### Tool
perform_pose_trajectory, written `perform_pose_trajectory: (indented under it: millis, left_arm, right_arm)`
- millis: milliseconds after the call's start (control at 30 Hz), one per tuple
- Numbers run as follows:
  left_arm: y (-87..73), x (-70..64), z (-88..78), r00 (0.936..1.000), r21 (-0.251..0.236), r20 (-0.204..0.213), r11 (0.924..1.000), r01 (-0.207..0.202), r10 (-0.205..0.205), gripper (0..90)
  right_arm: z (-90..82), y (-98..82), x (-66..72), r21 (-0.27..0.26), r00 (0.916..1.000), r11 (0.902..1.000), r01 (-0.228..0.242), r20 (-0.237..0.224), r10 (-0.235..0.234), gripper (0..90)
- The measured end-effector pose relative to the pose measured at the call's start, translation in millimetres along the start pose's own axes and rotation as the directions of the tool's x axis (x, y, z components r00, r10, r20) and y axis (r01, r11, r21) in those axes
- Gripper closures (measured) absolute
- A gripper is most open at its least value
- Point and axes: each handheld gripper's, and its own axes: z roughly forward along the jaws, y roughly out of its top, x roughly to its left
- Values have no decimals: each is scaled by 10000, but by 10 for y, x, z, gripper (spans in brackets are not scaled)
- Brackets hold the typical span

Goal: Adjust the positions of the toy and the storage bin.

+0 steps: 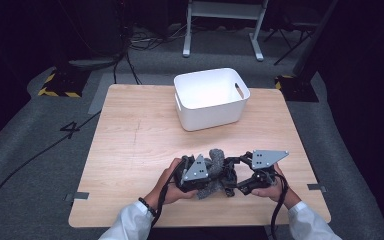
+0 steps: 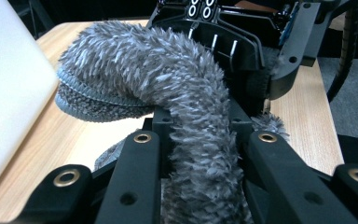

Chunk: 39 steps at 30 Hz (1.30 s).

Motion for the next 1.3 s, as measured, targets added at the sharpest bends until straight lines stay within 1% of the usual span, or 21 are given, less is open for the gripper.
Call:
perform_pose_trajectory:
  millis: [67,100,133,233,333,400,533,567,600,667,700,800,833,933,1067,1100,1133,1167,1233,1300]
  left_arm:
    - [-11,12,13,9998,-13,190,10000,87,-87,738]
    - [-28,13,33,9997,57,240,9999,102,-104,739]
    - [-42,12,55,9995,148,303,9999,32,-36,739]
    - [-81,4,124,9981,288,602,9995,113,-131,740]
    - [-116,-29,201,9943,578,1065,9983,-46,-15,739]
    - [-130,-65,254,9906,747,1370,9971,-143,39,739]
    - [-153,-116,331,9855,1022,1694,9944,-273,96,739]
    - [-162,-122,346,9838,1040,1793,9943,-237,47,739]
    - [-165,-123,349,9836,1045,1801,9943,-231,40,739]
    - [-162,-109,337,9859,991,1675,9948,-217,48,738]
    - [-160,-104,322,9876,906,1569,9958,-124,-20,738]
    - [-132,-80,264,9913,625,1313,9980,-112,29,739]
    - [-113,-68,228,9931,447,1173,9990,-95,42,739]
    - [-77,-34,134,9958,82,917,10000,-26,18,739]
    - [-13,45,-33,9981,-622,582,9978,219,-182,739]
    - [-7,59,-54,9985,-698,495,9972,262,-228,739]
    - [1,79,-72,9993,-711,282,9971,256,-237,739]
    - [2,92,-69,9994,-674,205,9973,283,-270,739]
    - [-9,120,-31,9990,-654,238,9971,389,-374,740]
    - [-8,126,14,9990,-666,283,9971,364,-346,740]
  right_arm:
    - [-8,14,5,-266,9999,9996,48,130,-44,254]
    - [-14,19,7,-358,9999,9994,25,171,-19,255]
    - [-18,27,8,-532,9998,9986,-33,217,45,255]
    - [-25,49,17,-729,9995,9973,-16,323,40,255]
    - [-43,54,16,-915,9994,9958,-53,327,83,256]
    - [-62,53,8,-1073,9992,9942,-107,365,147,256]
    - [-95,54,-6,-1265,9985,9918,-176,484,239,256]
    - [-102,55,-8,-1282,9982,9916,-150,555,223,256]
    - [-112,55,-10,-1337,9979,9909,-146,607,228,256]
    - [-121,53,-14,-1335,9977,9909,-160,628,245,256]
    - [-125,49,-15,-1342,9974,9909,-141,685,235,256]
    - [-125,38,-21,-1283,9974,9916,-162,676,251,256]
    - [-120,32,-23,-1249,9974,9920,-163,675,249,255]
    - [-110,17,-26,-1172,9976,9930,-171,652,248,256]
    - [-100,6,-29,-1171,9977,9928,-243,601,315,255]
    - [-96,5,-26,-1152,9976,9930,-244,623,317,255]
    - [-90,6,-24,-1140,9975,9932,-224,636,298,255]
    - [-80,13,-17,-1116,9977,9936,-165,636,237,255]
    - [-74,37,-1,-1128,9980,9936,-96,618,167,256]
    - [-70,68,19,-1316,9987,9912,-119,477,183,256]
